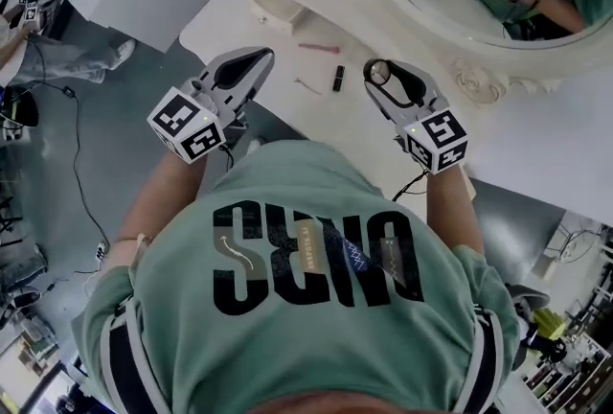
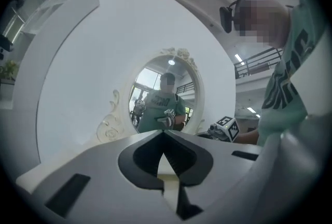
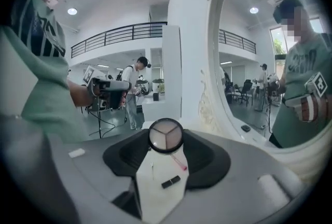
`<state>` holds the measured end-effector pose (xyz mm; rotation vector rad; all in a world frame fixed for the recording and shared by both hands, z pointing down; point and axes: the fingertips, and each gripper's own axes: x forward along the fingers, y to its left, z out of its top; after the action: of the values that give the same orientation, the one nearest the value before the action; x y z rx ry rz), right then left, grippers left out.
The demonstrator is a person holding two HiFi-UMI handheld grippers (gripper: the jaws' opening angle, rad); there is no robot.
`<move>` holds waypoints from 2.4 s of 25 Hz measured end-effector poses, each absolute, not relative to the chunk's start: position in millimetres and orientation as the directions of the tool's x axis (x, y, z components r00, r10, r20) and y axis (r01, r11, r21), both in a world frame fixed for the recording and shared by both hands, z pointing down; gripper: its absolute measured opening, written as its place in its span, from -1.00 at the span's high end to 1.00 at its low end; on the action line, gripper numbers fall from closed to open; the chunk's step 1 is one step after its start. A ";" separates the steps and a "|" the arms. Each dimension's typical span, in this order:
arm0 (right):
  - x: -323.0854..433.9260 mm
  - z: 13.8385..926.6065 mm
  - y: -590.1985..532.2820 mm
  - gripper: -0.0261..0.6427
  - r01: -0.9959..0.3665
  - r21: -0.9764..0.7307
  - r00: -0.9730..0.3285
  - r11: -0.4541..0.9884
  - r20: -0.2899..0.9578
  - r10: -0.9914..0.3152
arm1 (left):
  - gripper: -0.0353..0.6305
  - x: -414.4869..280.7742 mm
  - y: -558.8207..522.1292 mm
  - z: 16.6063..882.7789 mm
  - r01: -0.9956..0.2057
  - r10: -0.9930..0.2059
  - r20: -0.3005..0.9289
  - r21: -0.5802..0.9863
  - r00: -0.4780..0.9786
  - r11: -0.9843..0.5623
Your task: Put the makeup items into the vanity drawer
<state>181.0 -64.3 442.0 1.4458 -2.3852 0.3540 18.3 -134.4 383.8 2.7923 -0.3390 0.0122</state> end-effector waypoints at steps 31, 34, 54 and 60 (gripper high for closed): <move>133.0 403.0 -127.8 0.27 -0.822 -0.045 -0.540 0.567 0.374 -0.754 | 0.89 -48.9 -178.0 374.1 -0.361 -0.386 -0.011 0.334 0.922 -0.871; 123.5 420.9 -161.2 0.27 -0.818 -0.066 -0.547 0.572 0.399 -0.736 | 0.89 -49.9 -197.2 387.5 -0.382 -0.401 0.012 0.327 0.916 -0.864; 89.5 632.2 -322.7 0.27 -0.894 -0.126 -0.403 0.430 0.647 -0.648 | 0.89 -34.3 -306.5 543.2 -0.391 -0.393 0.093 0.448 0.915 -0.804; 78.6 640.8 -335.1 0.26 -0.899 -0.174 -0.413 0.401 0.637 -0.650 | 0.89 -23.9 -321.0 561.4 -0.373 -0.378 0.084 0.460 0.922 -0.806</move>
<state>78.6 -335.1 640.8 1.3215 -2.1879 0.6984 -23.9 -321.0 561.4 2.5991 -0.5405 -0.0155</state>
